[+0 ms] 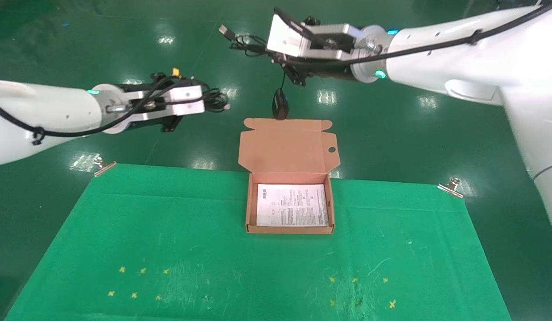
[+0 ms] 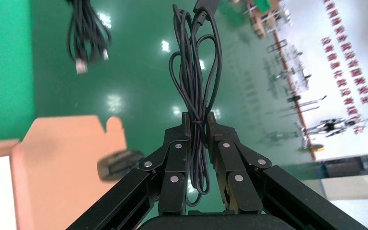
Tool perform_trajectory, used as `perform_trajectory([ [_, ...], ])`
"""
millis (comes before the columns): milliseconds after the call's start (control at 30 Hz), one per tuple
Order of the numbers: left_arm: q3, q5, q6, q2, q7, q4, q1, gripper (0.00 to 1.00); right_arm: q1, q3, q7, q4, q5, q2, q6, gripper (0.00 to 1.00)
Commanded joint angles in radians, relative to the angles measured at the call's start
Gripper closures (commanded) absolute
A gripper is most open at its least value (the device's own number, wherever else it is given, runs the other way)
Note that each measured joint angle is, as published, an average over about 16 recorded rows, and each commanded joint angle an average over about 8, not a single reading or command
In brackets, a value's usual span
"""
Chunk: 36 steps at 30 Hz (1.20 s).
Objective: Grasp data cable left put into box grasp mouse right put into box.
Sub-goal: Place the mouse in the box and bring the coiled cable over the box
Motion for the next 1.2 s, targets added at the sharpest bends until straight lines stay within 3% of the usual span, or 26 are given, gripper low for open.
perform_trajectory([
  [33,0.003,0.014,0.014,-0.009,-0.005,0.001,0.0,1.0,-0.002,-0.011,-0.002,-0.015,-0.002,-0.005,0.008,1.0],
  [567,-0.01,0.127,0.141,-0.088,-0.173,-0.101,0.02,1.0,-0.094,-0.191,0.026,-0.038,0.099,-0.011,0.017,1.0],
  [1200,-0.011,0.151,0.158,-0.094,-0.205,-0.137,0.031,1.0,-0.132,-0.411,0.169,-0.042,0.244,-0.015,0.096,1.0],
])
